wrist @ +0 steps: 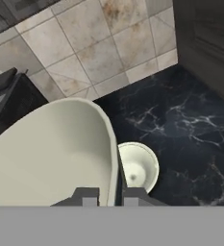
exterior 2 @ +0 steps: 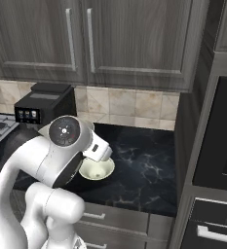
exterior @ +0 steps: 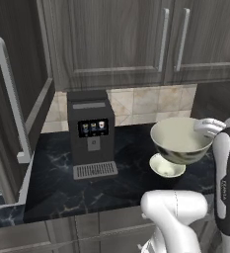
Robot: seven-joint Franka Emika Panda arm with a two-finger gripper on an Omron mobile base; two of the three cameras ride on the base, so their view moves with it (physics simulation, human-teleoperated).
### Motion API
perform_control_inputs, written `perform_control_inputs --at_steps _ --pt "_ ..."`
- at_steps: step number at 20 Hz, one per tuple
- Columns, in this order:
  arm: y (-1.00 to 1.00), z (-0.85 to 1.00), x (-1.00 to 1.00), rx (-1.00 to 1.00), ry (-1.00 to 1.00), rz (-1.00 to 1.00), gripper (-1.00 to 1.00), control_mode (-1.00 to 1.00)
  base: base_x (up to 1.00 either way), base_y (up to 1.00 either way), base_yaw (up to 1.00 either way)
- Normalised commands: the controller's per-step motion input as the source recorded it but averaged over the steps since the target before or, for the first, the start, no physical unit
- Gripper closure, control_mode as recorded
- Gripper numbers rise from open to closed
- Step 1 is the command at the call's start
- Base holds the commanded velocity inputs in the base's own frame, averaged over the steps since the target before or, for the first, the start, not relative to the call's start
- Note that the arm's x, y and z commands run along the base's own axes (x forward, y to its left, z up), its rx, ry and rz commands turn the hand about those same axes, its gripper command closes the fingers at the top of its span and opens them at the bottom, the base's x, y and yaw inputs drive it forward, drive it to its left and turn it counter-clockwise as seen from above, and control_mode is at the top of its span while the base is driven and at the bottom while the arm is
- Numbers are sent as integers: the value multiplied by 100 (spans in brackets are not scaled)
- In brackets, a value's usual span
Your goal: Pick up the bowls on the counter and stack them on top of one another in the open cabinet. Place the smaller bowl on top of the larger bowl.
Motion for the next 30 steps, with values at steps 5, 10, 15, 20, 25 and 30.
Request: perform_control_inputs --at_steps 5,10,15,20,25,30 --pt "0 33 -36 3 0 0 100 -100 0 0 0" --pt "-1 5 -7 1 0 0 100 100 -25 -4 0" --pt "0 0 0 0 0 0 100 100 -50 -1 0" --pt "0 0 0 0 0 0 100 100 -62 -3 0" --pt "0 0 0 0 0 0 100 100 -62 -1 0" --pt "0 0 0 0 0 0 100 100 -62 0 0"
